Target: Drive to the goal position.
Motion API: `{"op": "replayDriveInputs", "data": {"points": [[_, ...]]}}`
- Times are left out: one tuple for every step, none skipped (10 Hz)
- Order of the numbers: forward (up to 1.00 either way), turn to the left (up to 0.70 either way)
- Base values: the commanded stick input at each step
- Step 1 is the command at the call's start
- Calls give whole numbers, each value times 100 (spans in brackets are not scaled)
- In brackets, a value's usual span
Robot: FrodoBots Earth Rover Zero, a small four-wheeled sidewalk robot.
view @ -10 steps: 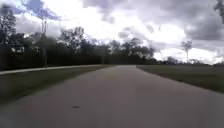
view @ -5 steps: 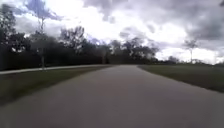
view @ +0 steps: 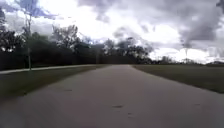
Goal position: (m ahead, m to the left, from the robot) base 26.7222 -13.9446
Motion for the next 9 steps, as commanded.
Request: {"op": "replayDriveInputs", "data": {"points": [[100, 0], [100, 0], [100, 0], [100, 0], [100, 0], [100, 0], [100, 0], [100, 0], [100, 0]]}}
